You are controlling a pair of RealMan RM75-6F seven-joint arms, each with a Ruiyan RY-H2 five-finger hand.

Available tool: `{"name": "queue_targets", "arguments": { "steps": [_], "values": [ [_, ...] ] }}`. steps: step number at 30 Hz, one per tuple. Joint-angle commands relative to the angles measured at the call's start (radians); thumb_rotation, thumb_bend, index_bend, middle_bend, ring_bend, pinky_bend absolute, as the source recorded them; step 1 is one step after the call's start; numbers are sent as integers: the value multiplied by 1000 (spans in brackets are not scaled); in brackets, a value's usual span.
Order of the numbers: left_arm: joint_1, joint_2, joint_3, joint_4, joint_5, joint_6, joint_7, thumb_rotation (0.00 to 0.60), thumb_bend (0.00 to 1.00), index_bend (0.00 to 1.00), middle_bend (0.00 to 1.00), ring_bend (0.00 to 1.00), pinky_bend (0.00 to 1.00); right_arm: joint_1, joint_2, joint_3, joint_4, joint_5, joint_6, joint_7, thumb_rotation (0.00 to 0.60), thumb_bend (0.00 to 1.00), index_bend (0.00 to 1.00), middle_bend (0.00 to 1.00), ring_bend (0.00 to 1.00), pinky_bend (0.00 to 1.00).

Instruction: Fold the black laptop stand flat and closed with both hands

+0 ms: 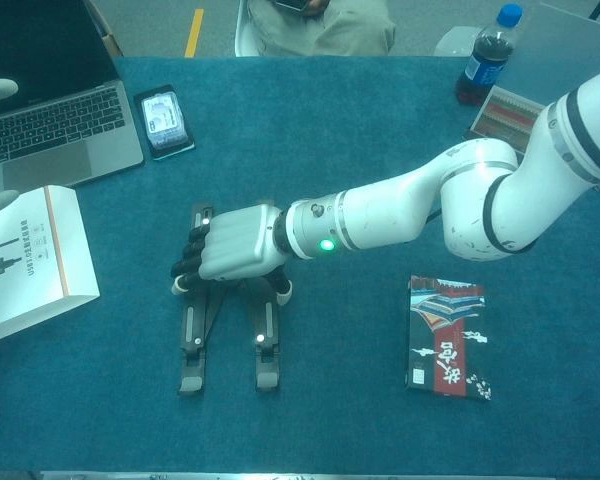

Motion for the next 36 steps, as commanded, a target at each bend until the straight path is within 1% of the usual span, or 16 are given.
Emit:
{"name": "queue_targets", "arguments": {
  "steps": [1,10,16,26,31,36],
  "values": [
    [1,1,0,1,2,-1,-4,600,246,0,0,0,0,2,-2,2,0,7,-5,-5,600,0,0,0,0,0],
    [4,1,-1,6,7,-4,-24,600,246,0,0,0,0,4,-6,4,-4,29,-15,-18,600,0,0,38,0,0],
    [5,-3,0,8,11,-6,-31,600,246,0,0,0,0,2,-9,4,-8,43,-21,-26,600,0,0,120,0,0],
    [6,-3,-1,12,12,-11,-44,600,246,0,0,0,0,-4,-11,3,-9,58,-22,-38,600,1,0,206,0,0],
    [5,-7,-2,16,13,-15,-51,600,246,0,0,0,0,-9,-11,1,-12,62,-18,-41,600,13,0,257,0,0],
    [5,-10,-2,19,14,-17,-55,600,246,0,0,0,0,-15,-7,2,-17,65,-8,-39,600,46,0,291,0,0]
  ]
}}
